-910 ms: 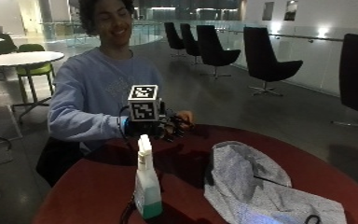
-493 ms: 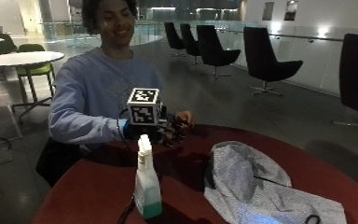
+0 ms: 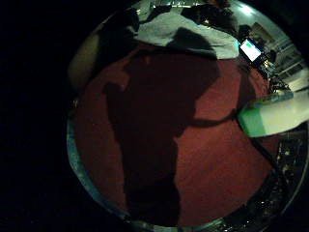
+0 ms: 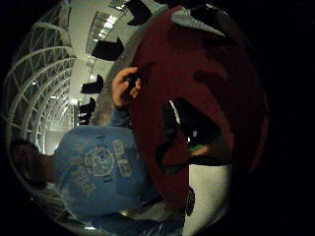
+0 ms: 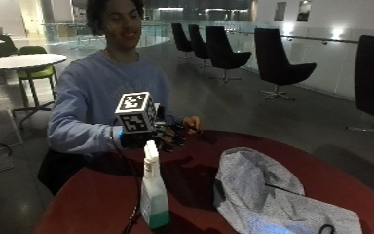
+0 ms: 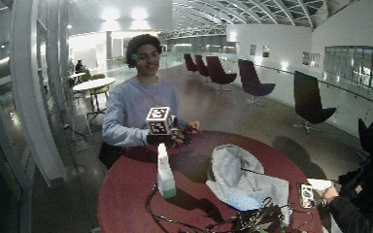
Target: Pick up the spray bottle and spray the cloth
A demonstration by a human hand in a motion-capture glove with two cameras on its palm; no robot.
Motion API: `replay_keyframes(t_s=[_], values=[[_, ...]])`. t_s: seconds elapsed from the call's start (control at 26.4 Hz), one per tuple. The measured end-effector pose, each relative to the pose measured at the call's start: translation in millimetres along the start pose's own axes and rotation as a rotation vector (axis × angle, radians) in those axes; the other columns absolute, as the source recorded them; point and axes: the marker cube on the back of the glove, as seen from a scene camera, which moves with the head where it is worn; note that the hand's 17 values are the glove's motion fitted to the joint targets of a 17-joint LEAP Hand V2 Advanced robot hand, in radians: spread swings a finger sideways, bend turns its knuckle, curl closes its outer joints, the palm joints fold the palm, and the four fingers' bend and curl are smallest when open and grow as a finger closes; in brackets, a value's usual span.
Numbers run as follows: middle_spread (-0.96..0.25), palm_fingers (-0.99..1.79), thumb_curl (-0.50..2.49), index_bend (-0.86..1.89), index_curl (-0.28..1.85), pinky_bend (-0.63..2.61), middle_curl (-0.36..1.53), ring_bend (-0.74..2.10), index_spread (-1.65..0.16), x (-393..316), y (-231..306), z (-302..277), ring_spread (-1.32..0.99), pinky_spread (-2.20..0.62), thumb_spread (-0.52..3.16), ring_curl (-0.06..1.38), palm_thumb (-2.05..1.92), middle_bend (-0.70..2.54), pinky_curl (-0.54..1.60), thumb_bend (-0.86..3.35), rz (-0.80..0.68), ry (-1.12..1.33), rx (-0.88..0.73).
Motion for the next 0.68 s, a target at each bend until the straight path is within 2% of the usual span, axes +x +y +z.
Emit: replay_keyframes(t_s=[0.23, 0.49, 0.68], values=[[-0.01, 0.51, 0.26, 0.15, 0.26, 0.30, 0.27, 0.29, -0.43, 5, 41, -15, 0.03, 0.23, 1.11, 0.22, 0.59, 0.21, 0.26, 0.16, 0.047, -0.221, 0.186], [-0.01, 0.53, 0.28, 0.15, 0.27, 0.29, 0.29, 0.29, -0.42, 41, 80, -40, 0.02, 0.23, 1.11, 0.24, 0.60, 0.20, 0.28, 0.10, 0.125, -0.610, 0.377], [-0.01, 0.53, 0.29, 0.15, 0.27, 0.29, 0.30, 0.29, -0.42, 63, 105, -41, 0.02, 0.23, 1.10, 0.25, 0.61, 0.19, 0.29, 0.07, 0.218, -0.719, 0.463]])
